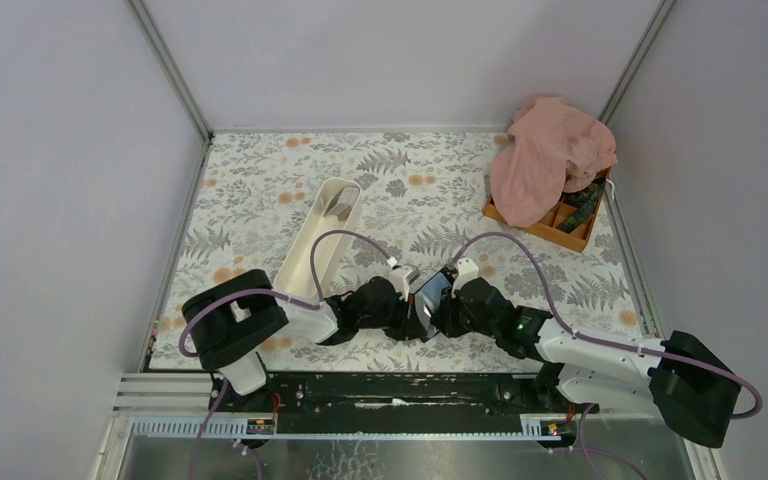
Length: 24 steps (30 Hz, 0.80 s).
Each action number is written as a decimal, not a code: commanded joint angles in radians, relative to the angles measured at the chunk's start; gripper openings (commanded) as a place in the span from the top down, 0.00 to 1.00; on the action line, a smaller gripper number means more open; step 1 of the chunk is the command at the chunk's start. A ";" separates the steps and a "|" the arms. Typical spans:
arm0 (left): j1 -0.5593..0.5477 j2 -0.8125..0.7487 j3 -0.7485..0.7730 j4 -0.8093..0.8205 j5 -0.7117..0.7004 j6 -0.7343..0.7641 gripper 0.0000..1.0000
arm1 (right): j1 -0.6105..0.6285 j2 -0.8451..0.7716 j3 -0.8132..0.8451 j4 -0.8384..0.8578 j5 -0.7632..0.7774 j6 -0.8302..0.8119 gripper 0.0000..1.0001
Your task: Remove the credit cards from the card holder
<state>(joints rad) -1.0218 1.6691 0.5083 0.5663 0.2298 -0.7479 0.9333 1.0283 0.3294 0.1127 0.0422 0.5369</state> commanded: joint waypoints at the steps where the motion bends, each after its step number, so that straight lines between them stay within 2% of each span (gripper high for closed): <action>1: -0.002 0.047 -0.016 -0.051 -0.006 0.012 1.00 | 0.021 -0.007 0.023 -0.090 0.034 -0.012 0.90; 7: 0.002 0.054 -0.024 -0.040 -0.002 0.010 1.00 | 0.021 -0.093 0.028 -0.142 0.093 -0.003 0.94; 15: 0.003 0.065 -0.022 -0.027 0.010 0.004 1.00 | 0.021 -0.111 0.036 -0.151 0.065 -0.011 1.00; 16: 0.003 0.067 -0.021 -0.026 0.011 0.003 1.00 | 0.022 -0.111 0.038 -0.152 0.061 -0.013 0.96; 19: 0.003 0.067 -0.021 -0.025 0.014 0.003 1.00 | 0.021 -0.119 0.043 -0.162 0.059 -0.016 0.74; 20: 0.004 0.069 -0.018 -0.026 0.013 0.004 1.00 | 0.022 -0.126 0.043 -0.165 0.060 -0.013 0.69; 22: 0.004 0.069 -0.016 -0.025 0.014 0.004 1.00 | 0.021 -0.141 0.042 -0.168 0.067 -0.003 0.66; 24: 0.005 0.070 -0.016 -0.023 0.014 0.002 1.00 | 0.021 -0.155 0.035 -0.165 0.073 0.003 0.71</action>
<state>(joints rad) -1.0199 1.6970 0.5083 0.6155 0.2516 -0.7612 0.9463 0.9115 0.3302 -0.0498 0.0959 0.5323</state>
